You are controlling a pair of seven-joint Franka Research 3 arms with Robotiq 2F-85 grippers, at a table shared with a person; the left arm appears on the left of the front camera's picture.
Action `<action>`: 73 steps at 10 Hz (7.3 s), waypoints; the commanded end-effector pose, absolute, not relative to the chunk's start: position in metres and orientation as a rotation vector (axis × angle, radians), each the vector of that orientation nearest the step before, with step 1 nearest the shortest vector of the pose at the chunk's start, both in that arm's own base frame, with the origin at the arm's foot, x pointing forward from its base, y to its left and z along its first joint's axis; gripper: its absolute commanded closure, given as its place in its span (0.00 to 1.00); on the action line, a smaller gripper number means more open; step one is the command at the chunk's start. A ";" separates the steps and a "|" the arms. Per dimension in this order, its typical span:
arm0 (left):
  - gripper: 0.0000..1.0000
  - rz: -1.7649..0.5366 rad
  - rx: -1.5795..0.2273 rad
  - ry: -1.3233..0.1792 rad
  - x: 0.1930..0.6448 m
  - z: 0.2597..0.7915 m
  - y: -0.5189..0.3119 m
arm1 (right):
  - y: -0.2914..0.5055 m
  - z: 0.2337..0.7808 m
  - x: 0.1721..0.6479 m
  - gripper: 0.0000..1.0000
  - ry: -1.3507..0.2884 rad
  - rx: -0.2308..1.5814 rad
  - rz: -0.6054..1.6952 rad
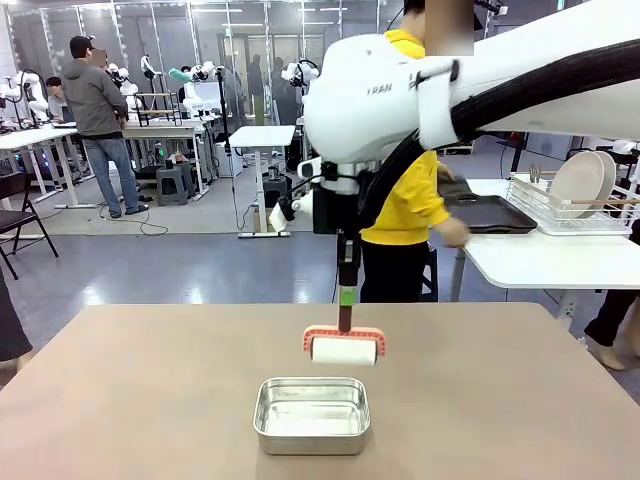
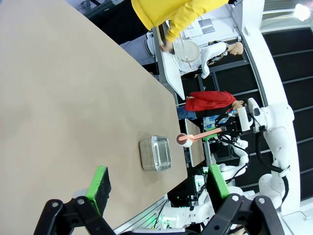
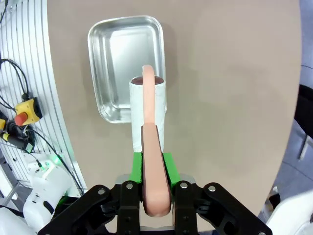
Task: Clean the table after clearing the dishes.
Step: Place the Lint Roller back on top of the Airtight Container.
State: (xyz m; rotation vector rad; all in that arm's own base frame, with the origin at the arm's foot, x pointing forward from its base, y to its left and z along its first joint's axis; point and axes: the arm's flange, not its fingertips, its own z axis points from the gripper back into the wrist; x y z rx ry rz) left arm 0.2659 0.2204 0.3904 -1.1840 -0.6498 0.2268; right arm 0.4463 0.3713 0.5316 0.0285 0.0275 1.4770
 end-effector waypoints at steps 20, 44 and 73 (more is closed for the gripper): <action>0.00 0.242 -1.196 -0.646 0.264 0.395 0.221 | 0.423 0.398 0.502 0.78 0.104 0.067 1.529; 0.00 0.242 -1.196 -0.646 0.264 0.395 0.221 | 0.420 0.444 0.508 0.00 0.054 0.068 1.511; 0.00 0.242 -1.196 -0.646 0.264 0.395 0.221 | 0.278 0.539 0.519 0.00 -0.067 0.726 0.846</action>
